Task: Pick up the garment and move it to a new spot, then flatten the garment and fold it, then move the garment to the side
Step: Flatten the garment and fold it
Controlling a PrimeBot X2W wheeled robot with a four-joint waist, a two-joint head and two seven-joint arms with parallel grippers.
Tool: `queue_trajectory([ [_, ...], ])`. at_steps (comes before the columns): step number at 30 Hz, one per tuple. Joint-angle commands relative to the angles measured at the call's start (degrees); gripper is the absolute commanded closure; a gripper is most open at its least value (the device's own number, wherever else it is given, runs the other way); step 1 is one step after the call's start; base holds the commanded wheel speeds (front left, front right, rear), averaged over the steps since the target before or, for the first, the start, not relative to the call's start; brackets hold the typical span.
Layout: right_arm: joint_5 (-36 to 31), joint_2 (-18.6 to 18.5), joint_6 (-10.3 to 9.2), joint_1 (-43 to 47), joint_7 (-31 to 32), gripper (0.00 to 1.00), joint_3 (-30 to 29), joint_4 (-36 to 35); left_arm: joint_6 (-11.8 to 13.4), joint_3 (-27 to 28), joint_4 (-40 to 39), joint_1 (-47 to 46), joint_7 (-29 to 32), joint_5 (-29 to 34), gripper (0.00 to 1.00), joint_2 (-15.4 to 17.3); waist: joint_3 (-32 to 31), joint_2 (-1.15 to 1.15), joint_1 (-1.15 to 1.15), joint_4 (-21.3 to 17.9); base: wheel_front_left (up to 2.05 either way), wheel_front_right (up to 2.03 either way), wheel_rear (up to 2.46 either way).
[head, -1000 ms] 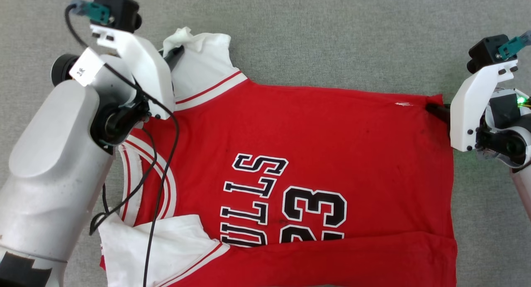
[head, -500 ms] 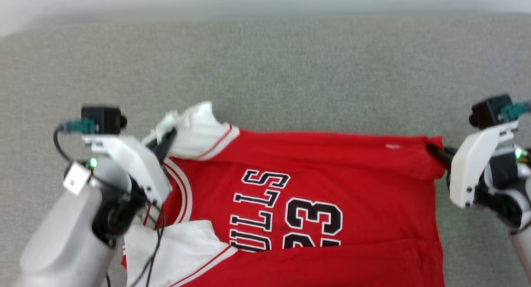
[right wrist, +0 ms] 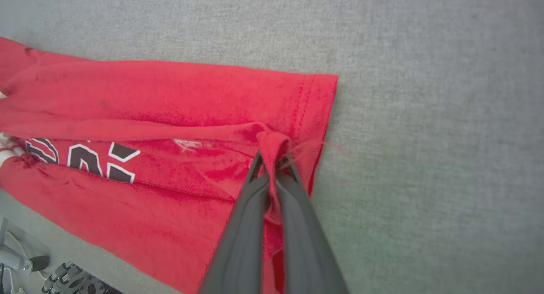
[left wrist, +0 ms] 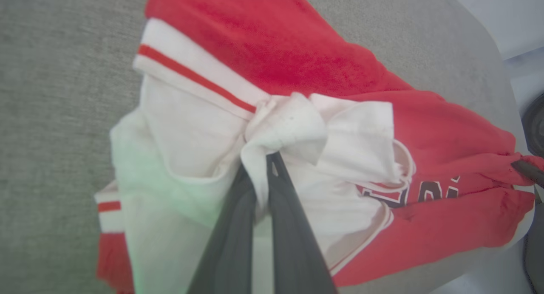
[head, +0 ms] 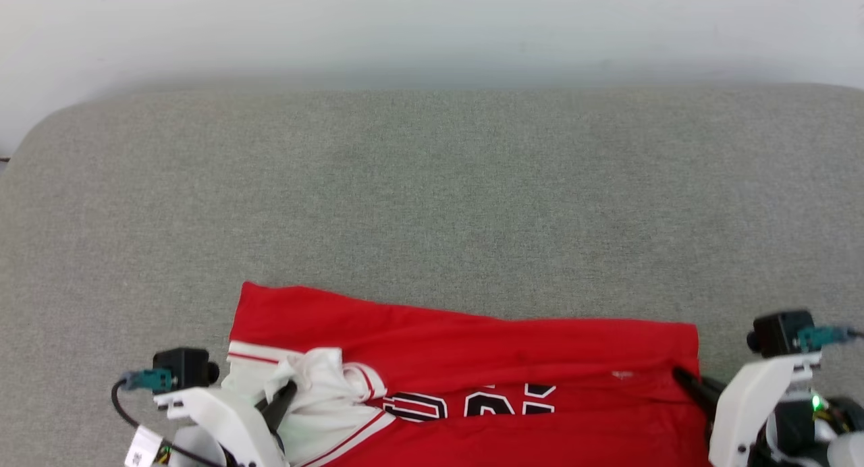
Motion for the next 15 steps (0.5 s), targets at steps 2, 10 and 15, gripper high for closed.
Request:
queue_trajectory([
  [2, -1.1, 1.9, -0.02, 4.1, -1.2, 1.0, -1.9, -0.3, 0.4, -0.1, 0.3, 2.5, -0.8, -0.5, 1.0, -0.6, -0.6, 0.0, 0.0, -0.2, 0.0, 0.0, 0.0],
  [10, -3.9, 7.8, -0.02, 10.0, -9.9, 0.0, -3.7, -2.0, -1.0, -1.7, 2.8, 4.8, -6.0, 1.7, 0.0, -2.8, -2.8, 0.0, 0.0, -1.4, 0.0, 0.0, 0.0],
  [15, -4.7, 8.1, -0.02, 10.4, -13.1, 0.0, -4.8, -5.4, -2.0, -1.2, 2.3, 4.2, -12.0, 4.1, 0.0, -3.6, -4.5, 0.0, 0.0, -1.8, 0.0, 0.0, 0.0],
])
